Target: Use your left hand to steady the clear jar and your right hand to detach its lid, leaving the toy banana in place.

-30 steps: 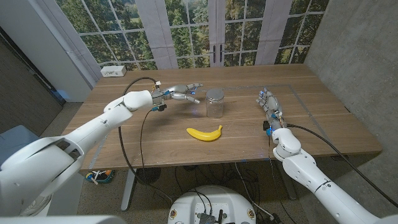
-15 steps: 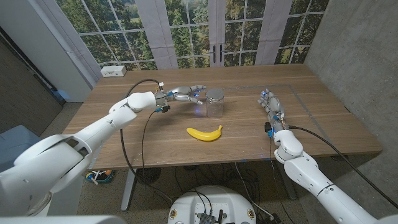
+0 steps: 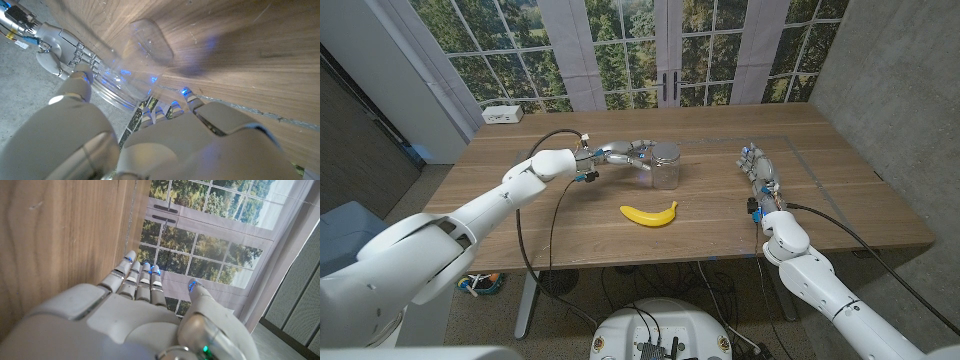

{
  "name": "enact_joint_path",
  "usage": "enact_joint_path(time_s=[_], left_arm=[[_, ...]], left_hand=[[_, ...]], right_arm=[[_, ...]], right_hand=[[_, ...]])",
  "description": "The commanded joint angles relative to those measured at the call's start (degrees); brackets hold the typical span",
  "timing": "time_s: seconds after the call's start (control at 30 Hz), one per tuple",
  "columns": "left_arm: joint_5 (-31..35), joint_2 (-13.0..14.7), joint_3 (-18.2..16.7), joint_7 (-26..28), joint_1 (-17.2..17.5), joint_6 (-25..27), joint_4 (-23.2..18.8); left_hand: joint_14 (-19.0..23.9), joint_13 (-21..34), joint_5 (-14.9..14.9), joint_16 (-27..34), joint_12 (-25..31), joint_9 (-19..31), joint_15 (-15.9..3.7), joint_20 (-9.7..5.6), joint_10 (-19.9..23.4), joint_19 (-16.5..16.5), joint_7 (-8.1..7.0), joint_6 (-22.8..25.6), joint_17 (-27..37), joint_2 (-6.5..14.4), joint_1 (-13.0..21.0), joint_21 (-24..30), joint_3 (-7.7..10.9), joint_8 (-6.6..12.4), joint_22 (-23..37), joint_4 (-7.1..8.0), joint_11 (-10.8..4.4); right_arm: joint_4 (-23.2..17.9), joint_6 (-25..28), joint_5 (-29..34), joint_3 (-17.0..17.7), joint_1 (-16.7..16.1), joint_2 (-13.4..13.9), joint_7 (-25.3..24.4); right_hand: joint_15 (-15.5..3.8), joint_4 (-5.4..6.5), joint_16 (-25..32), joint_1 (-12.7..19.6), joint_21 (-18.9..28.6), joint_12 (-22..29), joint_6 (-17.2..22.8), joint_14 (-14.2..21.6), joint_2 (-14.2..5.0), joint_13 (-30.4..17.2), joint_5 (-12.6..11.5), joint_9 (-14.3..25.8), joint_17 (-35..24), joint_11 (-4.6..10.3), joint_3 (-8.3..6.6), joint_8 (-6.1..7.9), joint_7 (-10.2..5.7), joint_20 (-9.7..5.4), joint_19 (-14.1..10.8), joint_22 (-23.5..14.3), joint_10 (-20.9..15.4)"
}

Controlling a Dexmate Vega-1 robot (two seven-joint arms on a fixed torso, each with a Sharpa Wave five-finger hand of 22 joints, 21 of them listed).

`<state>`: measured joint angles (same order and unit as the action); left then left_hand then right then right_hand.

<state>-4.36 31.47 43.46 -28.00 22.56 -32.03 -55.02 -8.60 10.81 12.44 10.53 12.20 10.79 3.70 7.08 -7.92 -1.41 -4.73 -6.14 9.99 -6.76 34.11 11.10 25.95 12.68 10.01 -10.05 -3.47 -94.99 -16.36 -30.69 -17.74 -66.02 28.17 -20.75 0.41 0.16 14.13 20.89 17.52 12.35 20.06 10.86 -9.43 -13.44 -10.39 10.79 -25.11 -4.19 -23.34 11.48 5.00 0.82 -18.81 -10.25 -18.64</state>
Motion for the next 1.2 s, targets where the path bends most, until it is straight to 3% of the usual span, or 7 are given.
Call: enact_joint_path(time_s=[0.03,0.23,0.47,0.6,0.77,0.97,1.2], left_arm=[[2.56,-0.63,1.77,-0.10,-1.58,0.99,0.73],[2.32,-1.86,2.01,0.42,-2.09,0.43,3.05],[1.90,-4.02,2.50,0.71,-3.30,-1.77,7.28],[1.63,-5.77,2.85,1.19,-4.10,-3.43,10.93],[0.44,-7.83,2.90,1.55,-4.74,-5.76,15.41],[2.27,-6.89,3.59,4.05,-4.05,-4.65,13.43],[4.65,-5.16,4.62,4.79,-3.57,-1.89,9.76]], left_hand=[[-0.84,0.14,-0.61,-0.20,-0.42,0.27,0.06,0.26,-1.36,-0.59,1.79,-0.95,0.13,-0.21,1.43,-0.21,0.66,-0.25,0.09,-0.18,0.53],[-0.79,0.16,-0.96,-0.09,-0.34,0.30,0.91,0.70,-1.35,-0.81,2.05,-0.86,0.14,-0.25,2.19,-0.22,0.84,-0.16,0.09,-0.18,1.97],[0.63,0.19,-1.49,0.36,0.27,0.36,1.41,1.07,0.15,-0.27,-0.31,2.14,0.16,0.12,3.38,0.06,1.21,0.97,0.12,-0.01,2.54],[2.16,0.21,-1.77,0.65,0.76,0.50,1.23,0.95,1.76,0.90,-0.31,6.11,0.15,0.77,4.59,0.42,1.63,2.45,0.13,0.08,2.21],[4.59,0.19,-1.69,0.68,1.30,0.89,0.74,1.12,4.67,2.51,-2.14,15.34,0.12,2.40,7.43,0.52,2.55,5.91,0.11,0.08,1.82],[5.96,0.17,-1.38,0.69,1.48,1.18,0.93,1.36,6.31,3.46,-1.09,20.02,0.11,3.62,8.99,0.59,3.07,7.73,0.12,0.15,1.51],[5.77,0.18,-1.30,0.37,1.07,1.27,1.28,1.47,5.89,3.04,-0.57,18.05,0.12,4.50,9.52,0.31,3.25,6.78,0.14,0.33,2.04]], right_arm=[[-0.49,-0.18,0.33,0.22,-0.22,-0.06,-0.19],[0.00,-0.10,0.24,0.19,0.17,-0.19,0.04],[0.54,-0.22,0.34,0.17,0.58,-0.39,0.07],[0.67,-0.23,0.42,0.18,0.68,-0.39,0.06],[0.88,-0.19,0.47,0.15,0.88,-0.44,0.07],[1.06,-0.07,0.43,0.06,1.22,-0.55,0.13],[1.32,0.13,0.56,-0.24,1.72,-0.63,0.32]], right_hand=[[0.06,-0.39,0.14,-0.11,0.00,0.57,0.49,0.27,-0.36,-0.11,0.09,0.18,-0.23,-0.17,-0.12,0.25,-0.05,-0.07,-0.72,-0.20,-0.50],[0.13,-0.45,0.12,-0.21,-0.05,0.58,0.58,0.25,-0.34,-0.11,0.09,0.18,-0.21,-0.23,-0.11,0.25,0.00,-0.02,-0.76,-0.20,-0.57],[0.24,-0.53,0.11,-0.32,-0.12,0.57,0.61,0.23,-0.32,-0.12,0.10,0.18,-0.20,-0.24,-0.09,0.24,0.02,0.01,-0.78,-0.20,-0.61],[0.15,-0.58,0.12,-0.40,-0.16,0.57,0.65,0.25,-0.30,-0.12,0.10,0.19,-0.19,-0.27,-0.09,0.23,0.05,0.05,-0.82,-0.20,-0.64],[0.25,-0.63,0.11,-0.49,-0.20,0.56,0.67,0.26,-0.30,-0.13,0.10,0.19,-0.16,-0.22,-0.08,0.22,0.06,0.03,-0.84,-0.20,-0.64],[0.19,-0.69,0.11,-0.60,-0.25,0.56,0.67,0.27,-0.29,-0.13,0.10,0.19,-0.15,-0.23,-0.07,0.20,0.07,0.10,-0.90,-0.21,-0.68],[0.20,-0.75,0.12,-0.74,-0.32,0.52,0.70,0.26,-0.27,-0.14,0.11,0.19,-0.15,-0.28,-0.05,0.18,0.08,0.08,-0.92,-0.21,-0.64]])
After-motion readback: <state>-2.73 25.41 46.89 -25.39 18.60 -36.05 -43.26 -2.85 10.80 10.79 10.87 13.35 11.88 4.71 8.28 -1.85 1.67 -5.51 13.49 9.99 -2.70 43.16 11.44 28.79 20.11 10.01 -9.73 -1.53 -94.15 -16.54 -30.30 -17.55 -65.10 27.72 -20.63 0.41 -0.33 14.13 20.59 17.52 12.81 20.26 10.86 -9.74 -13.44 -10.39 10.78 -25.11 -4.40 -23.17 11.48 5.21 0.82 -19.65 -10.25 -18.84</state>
